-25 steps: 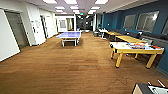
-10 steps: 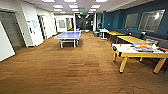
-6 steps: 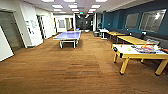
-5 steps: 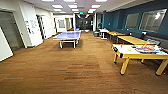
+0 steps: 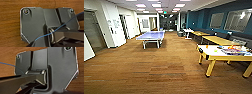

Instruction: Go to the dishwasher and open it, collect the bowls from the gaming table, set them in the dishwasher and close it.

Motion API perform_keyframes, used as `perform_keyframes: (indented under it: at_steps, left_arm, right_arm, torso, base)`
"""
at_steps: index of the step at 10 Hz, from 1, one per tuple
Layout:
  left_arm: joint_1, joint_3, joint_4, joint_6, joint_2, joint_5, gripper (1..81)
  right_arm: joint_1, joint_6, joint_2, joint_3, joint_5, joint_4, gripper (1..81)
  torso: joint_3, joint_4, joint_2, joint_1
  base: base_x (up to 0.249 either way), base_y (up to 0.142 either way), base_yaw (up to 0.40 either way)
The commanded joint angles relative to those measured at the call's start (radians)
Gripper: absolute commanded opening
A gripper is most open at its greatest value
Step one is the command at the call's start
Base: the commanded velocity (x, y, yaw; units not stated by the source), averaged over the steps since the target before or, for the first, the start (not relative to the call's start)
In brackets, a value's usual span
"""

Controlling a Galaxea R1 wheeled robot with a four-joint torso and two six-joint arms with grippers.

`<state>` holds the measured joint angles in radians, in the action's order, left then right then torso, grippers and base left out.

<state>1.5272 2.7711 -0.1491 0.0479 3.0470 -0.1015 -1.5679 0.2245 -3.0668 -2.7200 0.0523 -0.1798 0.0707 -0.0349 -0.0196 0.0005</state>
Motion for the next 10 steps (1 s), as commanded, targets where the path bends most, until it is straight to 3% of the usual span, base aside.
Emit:
perform_keyframes:
  at_steps: [1,10]
  left_arm:
    - [-0.038,0.002,0.0,-0.01,0.0,0.052,81.1]
    - [-0.038,0.002,-0.003,-0.01,0.001,0.045,81.1]
  right_arm:
    - [0.041,-0.007,-0.005,0.004,-0.054,-0.009,81.1]
    - [0.044,-0.007,0.0,0.002,-0.054,-0.01,81.1]
  torso:
    - [0.0,0.0,0.0,0.0]
    - [0.0,0.0,0.0,0.0]
  base:
    - [0.191,0.0,0.0]
    - [0.191,0.0,0.0]
